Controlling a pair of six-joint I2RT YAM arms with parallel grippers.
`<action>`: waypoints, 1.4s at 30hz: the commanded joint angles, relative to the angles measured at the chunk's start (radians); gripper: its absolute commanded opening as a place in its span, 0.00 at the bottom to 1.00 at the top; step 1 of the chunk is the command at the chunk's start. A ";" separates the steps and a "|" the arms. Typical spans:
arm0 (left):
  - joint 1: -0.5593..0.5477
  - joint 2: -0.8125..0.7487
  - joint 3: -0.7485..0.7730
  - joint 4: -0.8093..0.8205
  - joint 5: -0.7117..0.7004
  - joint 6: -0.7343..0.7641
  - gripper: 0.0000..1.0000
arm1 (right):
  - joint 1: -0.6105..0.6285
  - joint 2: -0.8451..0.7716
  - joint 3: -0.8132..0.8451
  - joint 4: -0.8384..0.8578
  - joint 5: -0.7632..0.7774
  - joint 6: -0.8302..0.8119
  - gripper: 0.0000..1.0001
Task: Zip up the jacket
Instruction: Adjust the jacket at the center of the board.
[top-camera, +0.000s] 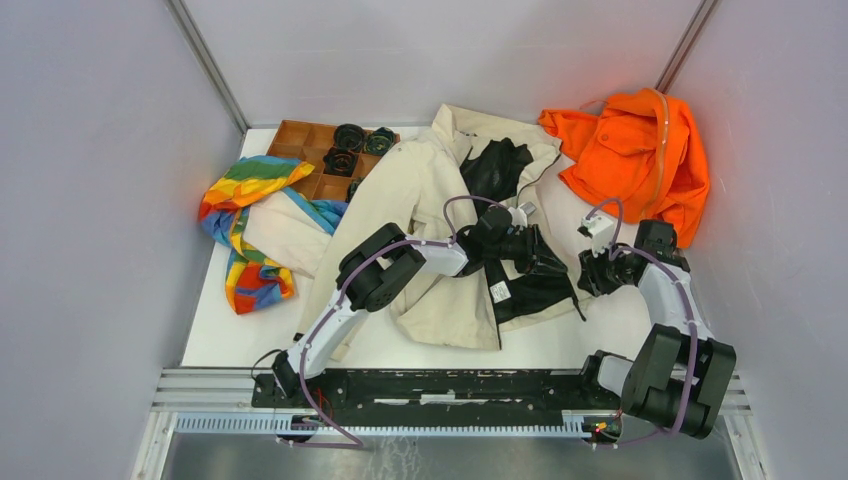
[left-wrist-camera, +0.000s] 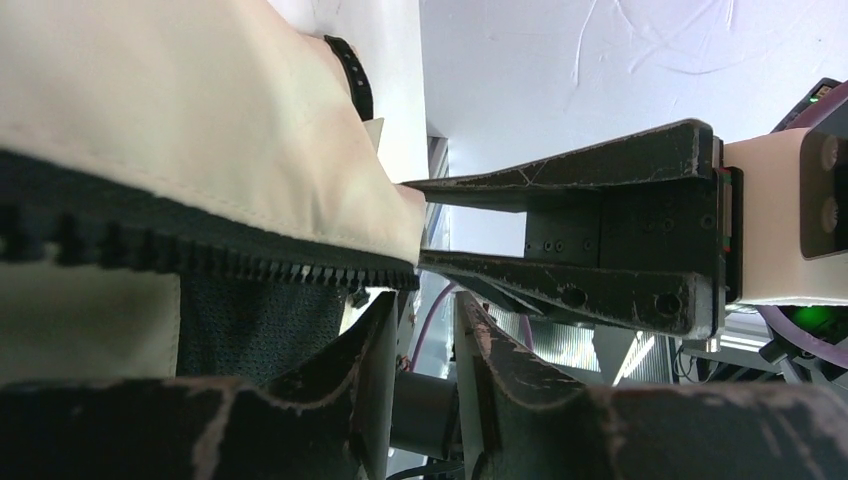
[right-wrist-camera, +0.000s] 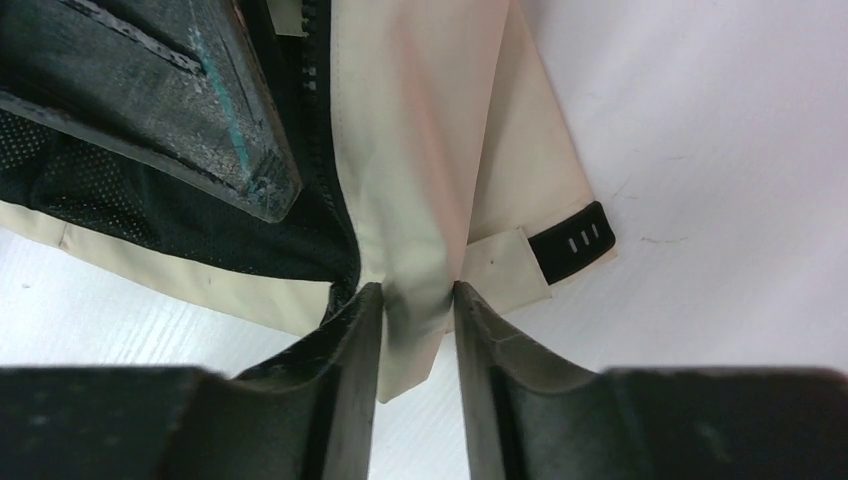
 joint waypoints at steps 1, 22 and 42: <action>-0.006 -0.001 0.019 -0.013 0.003 0.031 0.35 | 0.003 -0.021 0.017 0.034 0.049 0.016 0.34; -0.002 -0.348 -0.268 -0.262 -0.050 0.256 0.55 | 0.003 0.005 0.031 0.030 0.037 0.008 0.35; 0.014 -0.982 -0.329 -0.838 -0.441 0.880 0.62 | 0.003 -0.019 0.205 -0.103 -0.058 -0.054 0.52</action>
